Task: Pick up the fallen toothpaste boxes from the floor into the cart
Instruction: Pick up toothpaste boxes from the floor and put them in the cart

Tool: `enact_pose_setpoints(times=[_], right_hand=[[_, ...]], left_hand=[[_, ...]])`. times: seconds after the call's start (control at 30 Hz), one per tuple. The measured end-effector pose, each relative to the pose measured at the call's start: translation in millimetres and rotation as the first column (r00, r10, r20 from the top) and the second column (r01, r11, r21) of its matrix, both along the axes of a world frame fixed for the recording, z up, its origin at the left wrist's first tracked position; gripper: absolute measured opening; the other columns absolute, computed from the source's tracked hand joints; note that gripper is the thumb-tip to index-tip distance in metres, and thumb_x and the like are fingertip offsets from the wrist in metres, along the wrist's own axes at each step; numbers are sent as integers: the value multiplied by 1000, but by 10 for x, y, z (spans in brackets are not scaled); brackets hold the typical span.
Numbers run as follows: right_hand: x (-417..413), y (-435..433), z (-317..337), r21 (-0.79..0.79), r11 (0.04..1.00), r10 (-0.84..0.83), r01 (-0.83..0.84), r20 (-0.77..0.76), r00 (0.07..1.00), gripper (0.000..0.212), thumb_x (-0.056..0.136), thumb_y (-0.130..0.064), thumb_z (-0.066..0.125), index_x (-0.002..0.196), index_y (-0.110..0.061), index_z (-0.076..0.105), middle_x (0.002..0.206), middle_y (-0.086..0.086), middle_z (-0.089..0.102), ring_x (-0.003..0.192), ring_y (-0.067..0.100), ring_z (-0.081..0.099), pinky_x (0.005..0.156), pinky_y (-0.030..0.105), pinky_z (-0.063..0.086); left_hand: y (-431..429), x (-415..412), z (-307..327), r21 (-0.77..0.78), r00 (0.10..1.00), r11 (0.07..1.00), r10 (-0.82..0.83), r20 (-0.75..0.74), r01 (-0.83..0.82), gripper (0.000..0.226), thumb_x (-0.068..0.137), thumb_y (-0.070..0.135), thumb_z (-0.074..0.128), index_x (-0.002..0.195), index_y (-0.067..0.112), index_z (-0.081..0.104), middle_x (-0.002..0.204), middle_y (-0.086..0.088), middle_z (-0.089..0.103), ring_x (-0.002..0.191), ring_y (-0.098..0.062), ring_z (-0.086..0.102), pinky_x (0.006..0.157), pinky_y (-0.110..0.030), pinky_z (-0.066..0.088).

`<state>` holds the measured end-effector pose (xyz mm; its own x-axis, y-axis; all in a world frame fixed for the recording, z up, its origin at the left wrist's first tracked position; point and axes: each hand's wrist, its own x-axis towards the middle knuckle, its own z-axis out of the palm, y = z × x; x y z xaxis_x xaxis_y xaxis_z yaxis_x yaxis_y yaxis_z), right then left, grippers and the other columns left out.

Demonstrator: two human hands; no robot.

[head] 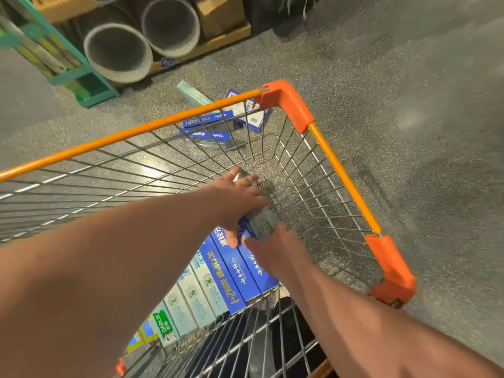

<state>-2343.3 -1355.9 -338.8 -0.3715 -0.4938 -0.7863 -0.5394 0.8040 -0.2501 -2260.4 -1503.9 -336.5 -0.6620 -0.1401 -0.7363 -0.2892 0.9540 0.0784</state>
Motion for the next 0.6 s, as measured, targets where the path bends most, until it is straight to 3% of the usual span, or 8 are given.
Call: enact_pose_setpoints(times=[0.1, 0.17, 0.23, 0.3, 0.37, 0.47, 0.6], right_hand=[[-35, -12, 187, -28, 999, 27, -28, -39, 999, 68, 71, -69, 54, 112, -14, 55, 109, 8, 65, 97, 32, 64, 80, 36, 53], [-86, -13, 368, -44, 995, 90, -94, -78, 993, 72, 75, -67, 55, 119, -10, 57, 117, 13, 67, 103, 32, 66, 83, 37, 55], [-154, -3, 622, -66, 989, 129, -133, -58, 990, 74, 81, -59, 64, 130, -6, 49, 128, 17, 61, 116, 33, 61, 91, 37, 51], [-241, -2, 931, -93, 979, 176, -180, -51, 983, 59, 88, -49, 66, 126, -9, 48, 127, 17, 59, 117, 32, 59, 90, 36, 48], [-307, -8, 1285, -90, 968, 228, -235, -82, 970, 44, 95, -39, 62, 126, -11, 48, 128, 15, 59, 118, 31, 59, 90, 34, 48], [-381, 63, 1894, -134, 960, 232, -246, -112, 966, 47, 94, -37, 65, 128, -10, 50, 130, 17, 61, 121, 36, 58, 95, 38, 49], [-426, 338, 2591, -237, 944, 190, -232, -185, 964, 47, 86, -38, 64, 125, -13, 54, 126, 16, 63, 114, 37, 62, 94, 41, 54]], left_hand=[[43, 23, 264, -5, 999, 999, 53, 1, -53, 124, 58, 79, 78, 157, 32, 20, 166, 9, 20, 154, -24, 19, 123, -58, 12], [59, 48, 492, -21, 994, 994, 109, 18, -109, 111, 62, 78, 78, 152, 33, 31, 158, 10, 36, 143, -22, 41, 116, -50, 34], [100, 81, 851, -18, 977, 978, 208, 43, -207, 101, 65, 72, 80, 148, 30, 41, 149, 7, 48, 135, -23, 50, 107, -45, 46], [176, 112, 1293, 24, 928, 927, 373, 27, -373, 86, 73, 57, 84, 144, 27, 48, 139, 1, 57, 127, -26, 55, 104, -45, 48], [291, 143, 1724, 17, 906, 906, 422, 13, -423, 76, 79, 52, 81, 142, 23, 50, 132, -3, 61, 120, -28, 59, 101, -43, 49], [444, 181, 2292, -97, 929, 924, 370, -22, -370, 76, 82, 62, 73, 140, 20, 49, 134, -4, 59, 122, -28, 58, 99, -40, 49], [549, 214, 2815, -98, 912, 909, 395, -114, -406, 76, 84, 58, 73, 144, 20, 48, 141, -5, 57, 128, -28, 56, 103, -39, 47]])
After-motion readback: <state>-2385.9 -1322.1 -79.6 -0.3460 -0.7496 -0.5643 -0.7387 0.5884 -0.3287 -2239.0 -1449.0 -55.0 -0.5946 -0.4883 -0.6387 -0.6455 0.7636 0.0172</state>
